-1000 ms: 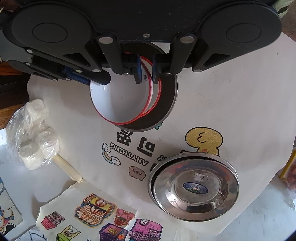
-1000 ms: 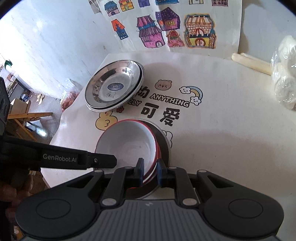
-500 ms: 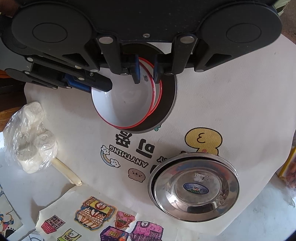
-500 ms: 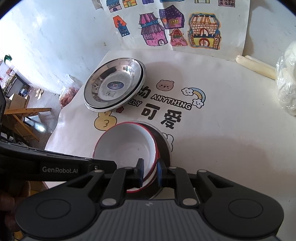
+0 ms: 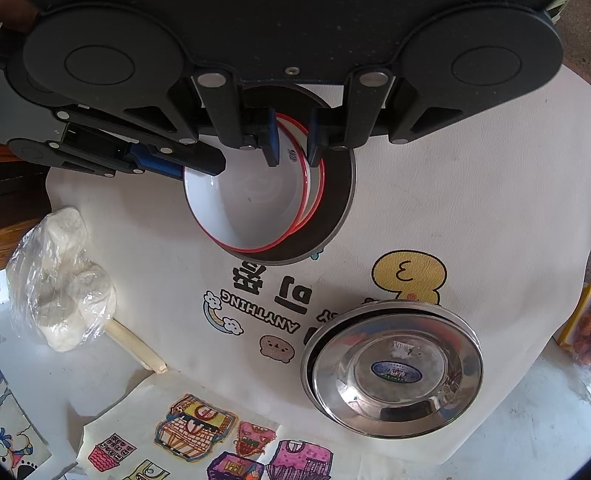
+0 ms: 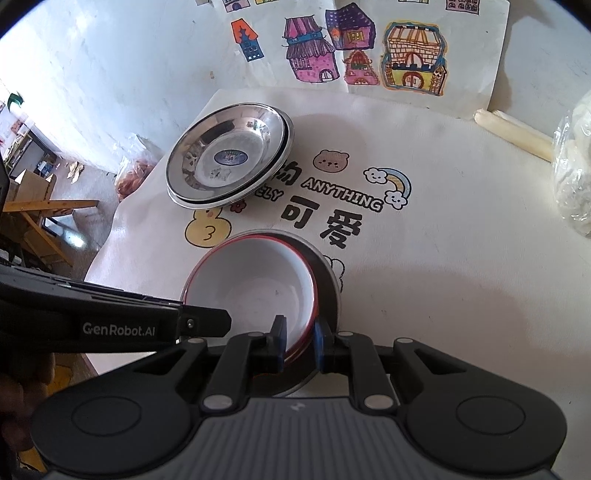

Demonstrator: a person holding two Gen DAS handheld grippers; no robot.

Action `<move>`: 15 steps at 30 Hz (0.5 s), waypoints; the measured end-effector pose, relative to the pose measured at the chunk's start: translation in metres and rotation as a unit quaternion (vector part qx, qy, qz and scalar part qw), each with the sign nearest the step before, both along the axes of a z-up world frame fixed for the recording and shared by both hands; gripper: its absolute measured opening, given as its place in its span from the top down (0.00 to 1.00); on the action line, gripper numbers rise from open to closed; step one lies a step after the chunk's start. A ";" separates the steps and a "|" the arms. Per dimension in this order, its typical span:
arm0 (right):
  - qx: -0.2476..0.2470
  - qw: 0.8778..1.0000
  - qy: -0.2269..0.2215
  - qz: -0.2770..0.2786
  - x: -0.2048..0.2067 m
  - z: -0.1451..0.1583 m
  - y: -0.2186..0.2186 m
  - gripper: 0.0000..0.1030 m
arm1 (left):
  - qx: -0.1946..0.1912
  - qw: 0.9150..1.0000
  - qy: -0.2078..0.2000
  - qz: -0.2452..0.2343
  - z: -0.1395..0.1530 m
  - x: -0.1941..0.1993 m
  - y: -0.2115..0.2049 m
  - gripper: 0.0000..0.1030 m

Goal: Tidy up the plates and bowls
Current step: 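Lower the second white bowl into the first white bowl with both tools, then open both tools and release the rim of the white bowl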

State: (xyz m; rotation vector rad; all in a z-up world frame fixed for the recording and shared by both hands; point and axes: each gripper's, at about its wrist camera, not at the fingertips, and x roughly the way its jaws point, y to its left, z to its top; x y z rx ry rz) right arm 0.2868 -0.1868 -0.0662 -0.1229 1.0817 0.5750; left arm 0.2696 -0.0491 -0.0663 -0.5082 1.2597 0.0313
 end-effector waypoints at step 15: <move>-0.005 1.000 -0.001 0.009 -0.002 0.000 0.000 0.84 | 0.006 1.000 0.004 0.004 -0.001 -0.002 0.001 0.77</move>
